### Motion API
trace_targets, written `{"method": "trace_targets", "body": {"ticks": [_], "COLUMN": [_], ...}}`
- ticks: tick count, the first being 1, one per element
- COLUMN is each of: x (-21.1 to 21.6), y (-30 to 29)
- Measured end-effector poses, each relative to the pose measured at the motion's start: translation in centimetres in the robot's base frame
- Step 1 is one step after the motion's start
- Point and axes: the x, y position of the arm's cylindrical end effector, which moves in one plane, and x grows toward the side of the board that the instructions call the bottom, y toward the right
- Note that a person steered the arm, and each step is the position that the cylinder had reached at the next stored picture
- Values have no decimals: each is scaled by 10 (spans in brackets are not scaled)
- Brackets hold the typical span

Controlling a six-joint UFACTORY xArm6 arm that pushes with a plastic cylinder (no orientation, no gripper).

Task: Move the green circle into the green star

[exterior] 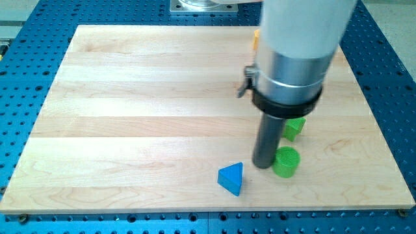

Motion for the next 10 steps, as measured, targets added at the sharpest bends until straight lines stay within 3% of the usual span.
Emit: {"method": "trace_targets", "body": {"ticks": [2,4,5,7,8,9,10], "x": [5,47,48,3,43,32,-14], "y": [5,3,30,53,52,72,103]}}
